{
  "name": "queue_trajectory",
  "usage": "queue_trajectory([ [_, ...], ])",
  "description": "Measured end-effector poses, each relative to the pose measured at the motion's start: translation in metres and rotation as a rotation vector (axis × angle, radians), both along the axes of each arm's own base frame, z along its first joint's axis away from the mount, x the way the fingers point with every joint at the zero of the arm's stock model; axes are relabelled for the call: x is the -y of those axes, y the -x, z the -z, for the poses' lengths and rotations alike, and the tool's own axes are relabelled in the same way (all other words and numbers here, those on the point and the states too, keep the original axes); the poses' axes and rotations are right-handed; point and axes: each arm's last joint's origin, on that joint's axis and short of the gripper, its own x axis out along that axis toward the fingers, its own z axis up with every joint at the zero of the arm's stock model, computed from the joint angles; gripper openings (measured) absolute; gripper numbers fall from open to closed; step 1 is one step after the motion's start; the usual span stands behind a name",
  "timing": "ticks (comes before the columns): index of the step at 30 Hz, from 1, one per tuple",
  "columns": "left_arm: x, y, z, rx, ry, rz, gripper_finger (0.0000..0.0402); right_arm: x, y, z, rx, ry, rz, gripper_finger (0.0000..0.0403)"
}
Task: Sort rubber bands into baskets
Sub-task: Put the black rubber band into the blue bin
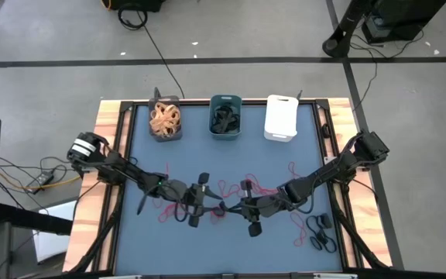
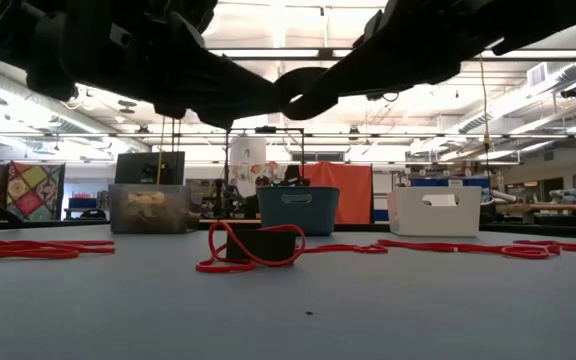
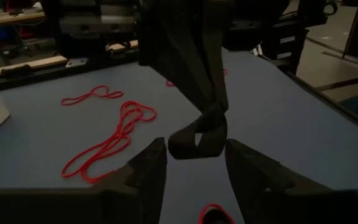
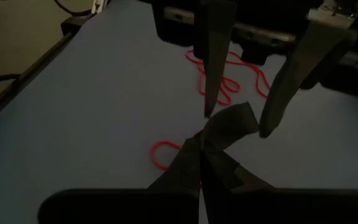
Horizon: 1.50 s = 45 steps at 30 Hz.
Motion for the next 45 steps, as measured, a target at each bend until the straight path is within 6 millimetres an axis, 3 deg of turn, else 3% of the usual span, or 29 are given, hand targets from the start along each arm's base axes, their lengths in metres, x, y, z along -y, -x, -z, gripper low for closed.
queue_trajectory([
  [4,0.000,-0.001,-0.001,0.006,-0.002,-0.016,0.0126,0.001,-0.001,-0.001,0.013,0.009,-0.004,0.0008],
  [11,0.000,-0.001,-0.002,0.016,-0.007,-0.016,0.0013,0.004,-0.003,-0.001,0.018,0.009,0.003,0.0015],
  [18,-0.004,-0.002,-0.003,0.028,-0.027,-0.104,0.0005,0.006,-0.002,0.000,0.023,0.040,0.110,0.0112],
  [21,-0.014,-0.005,-0.003,0.026,-0.023,-0.164,0.0004,0.012,0.002,0.004,0.009,0.003,0.336,0.0159],
  [23,-0.024,-0.007,-0.003,0.024,-0.015,-0.200,0.0003,0.020,0.005,0.010,-0.020,-0.037,0.485,0.0184],
  [27,-0.054,-0.013,-0.003,0.024,0.021,-0.324,0.0003,0.029,0.011,0.020,-0.116,-0.099,0.577,0.0216],
  [39,-0.169,-0.012,-0.006,0.065,0.150,-0.735,0.0002,0.031,0.023,0.041,-0.053,-0.288,0.518,0.0219],
  [45,-0.207,-0.010,-0.016,0.118,0.249,-0.771,0.0002,0.026,0.014,0.047,0.087,-0.309,0.385,0.0224],
])
